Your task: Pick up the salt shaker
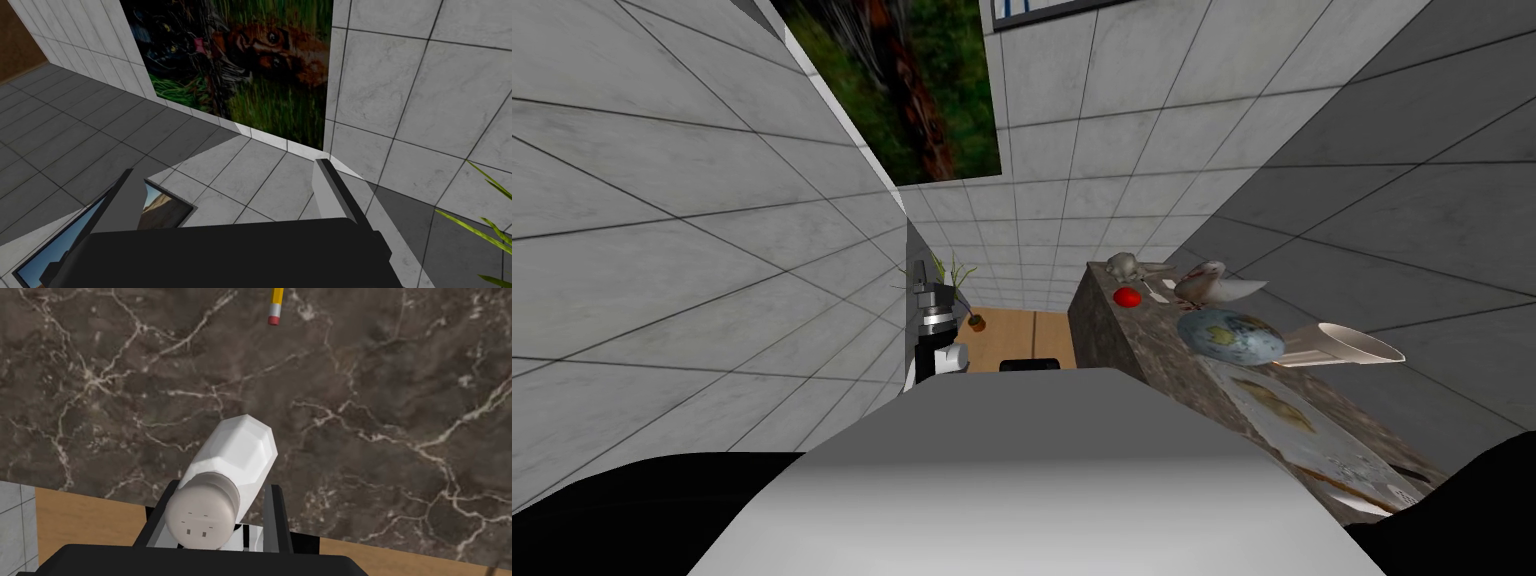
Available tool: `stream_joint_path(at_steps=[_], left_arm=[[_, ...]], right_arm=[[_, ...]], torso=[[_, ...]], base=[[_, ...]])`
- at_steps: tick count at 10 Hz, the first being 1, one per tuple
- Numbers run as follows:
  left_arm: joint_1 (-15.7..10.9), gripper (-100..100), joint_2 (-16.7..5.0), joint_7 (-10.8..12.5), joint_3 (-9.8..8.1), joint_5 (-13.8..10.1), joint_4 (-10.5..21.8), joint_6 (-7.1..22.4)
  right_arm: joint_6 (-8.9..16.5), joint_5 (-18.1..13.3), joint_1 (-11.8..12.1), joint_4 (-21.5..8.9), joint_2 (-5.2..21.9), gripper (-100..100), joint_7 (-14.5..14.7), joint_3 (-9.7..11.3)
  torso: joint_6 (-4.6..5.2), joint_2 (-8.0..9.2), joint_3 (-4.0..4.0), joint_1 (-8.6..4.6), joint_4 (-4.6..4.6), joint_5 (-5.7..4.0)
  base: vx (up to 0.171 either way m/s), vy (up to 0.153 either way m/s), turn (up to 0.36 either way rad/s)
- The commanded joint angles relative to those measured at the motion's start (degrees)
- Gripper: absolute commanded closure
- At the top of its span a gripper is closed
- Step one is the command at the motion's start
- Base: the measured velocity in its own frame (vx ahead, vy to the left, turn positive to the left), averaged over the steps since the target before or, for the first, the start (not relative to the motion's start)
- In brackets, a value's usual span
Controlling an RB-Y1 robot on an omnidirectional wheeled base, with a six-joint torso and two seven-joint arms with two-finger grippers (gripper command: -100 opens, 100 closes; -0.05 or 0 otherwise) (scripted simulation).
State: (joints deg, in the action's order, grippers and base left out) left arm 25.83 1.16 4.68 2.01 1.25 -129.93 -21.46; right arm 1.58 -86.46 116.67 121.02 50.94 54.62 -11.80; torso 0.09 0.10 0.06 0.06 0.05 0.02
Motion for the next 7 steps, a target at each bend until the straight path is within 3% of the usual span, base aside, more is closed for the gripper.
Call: stream_joint_path(at_steps=[1, 5, 6, 7], left_arm=[[0.00, 0, 0.00, 0.00, 0.00, 0.00, 0.00, 0.00], [0.00, 0, 0.00, 0.00, 0.00, 0.00, 0.00, 0.00], [0.00, 0, 0.00, 0.00, 0.00, 0.00, 0.00, 0.00], [0.00, 0, 0.00, 0.00, 0.00, 0.00, 0.00, 0.00]], right_arm=[[2.00, 1.52, 1.08, 0.81, 1.70, 100, 0.65, 0.72], [2.75, 0.95, 3.93, 3.43, 1.54, 100, 0.66, -0.24], [1.48, -0.42, 2.74, 2.40, 0.37, 100, -0.04, -0.53], [1.08, -0.79, 2.77, 2.44, 0.14, 0, -0.41, -0.71]], torso=[[0.00, 0.00, 0.00, 0.00, 0.00, 0.00], [-0.03, -0.02, -0.01, 0.03, 0.00, -0.01], [-0.02, -0.01, 0.00, 0.03, 0.00, 0.02], [-0.04, -0.01, 0.00, 0.04, 0.00, 0.00]], base=[[-0.002, -0.020, -0.002], [-0.002, -0.010, -0.022], [-0.001, -0.009, -0.009], [0.000, 0.000, 0.000]])
